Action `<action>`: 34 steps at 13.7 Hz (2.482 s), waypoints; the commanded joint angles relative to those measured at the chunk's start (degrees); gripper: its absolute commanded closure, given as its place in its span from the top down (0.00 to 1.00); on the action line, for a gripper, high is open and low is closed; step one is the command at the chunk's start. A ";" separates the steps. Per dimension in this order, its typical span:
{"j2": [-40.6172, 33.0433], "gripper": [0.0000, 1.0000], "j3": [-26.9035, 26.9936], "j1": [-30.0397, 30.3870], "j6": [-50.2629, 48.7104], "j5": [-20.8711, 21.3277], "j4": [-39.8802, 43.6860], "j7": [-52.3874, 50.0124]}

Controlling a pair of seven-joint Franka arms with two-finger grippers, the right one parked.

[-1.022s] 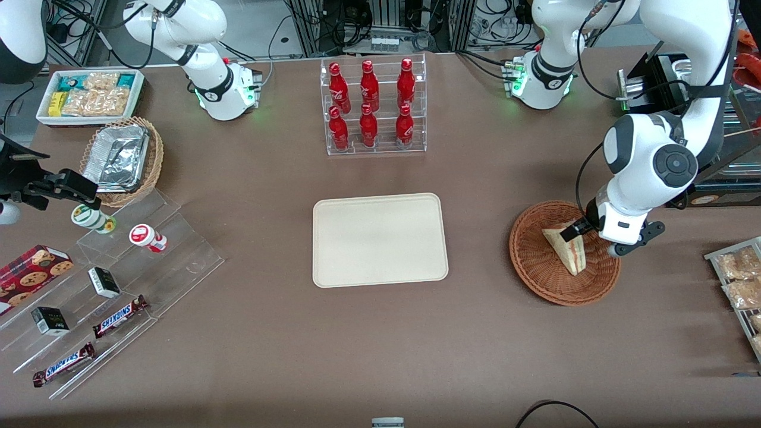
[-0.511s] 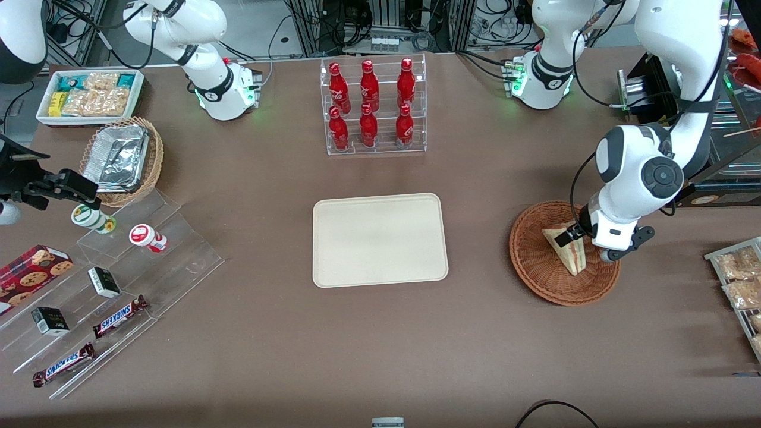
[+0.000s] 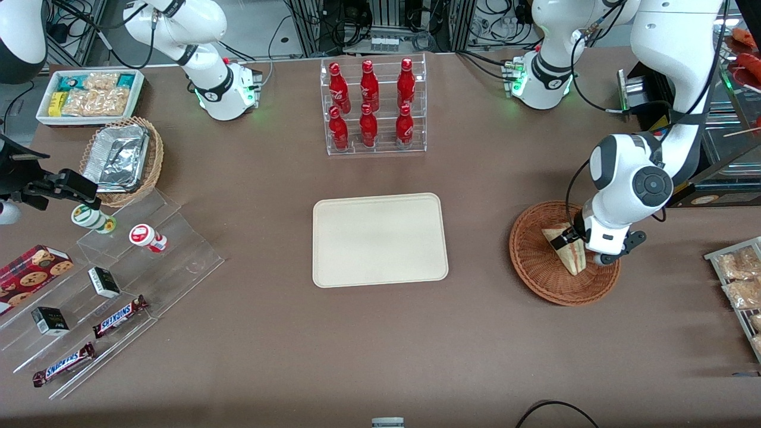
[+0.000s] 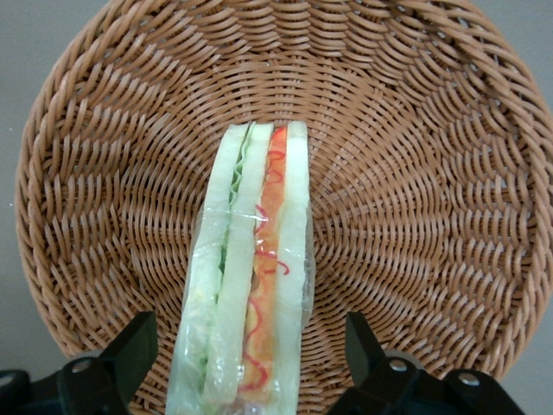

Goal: Place sandwich from basket to tray
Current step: 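Close the left gripper on the sandwich and lift it from the basket, then carry the held sandwich with the left gripper over the cream tray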

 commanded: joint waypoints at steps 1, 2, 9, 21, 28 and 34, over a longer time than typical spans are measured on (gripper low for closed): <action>-0.20 0.46 -0.21 0.05 1.37 0.49 -1.05 -1.04; -0.28 0.31 -0.21 0.13 1.28 0.49 -1.23 -0.86; -2.74 0.00 -0.48 -0.21 -6.34 0.58 1.74 2.03; 1.64 0.00 -2.67 -20.15 -22.19 -0.56 19.23 1.51; 14.46 0.00 -2.67 -32.10 -22.10 -3.19 34.34 -7.69; 24.84 0.00 -2.67 -38.88 -21.83 -3.90 45.85 -16.32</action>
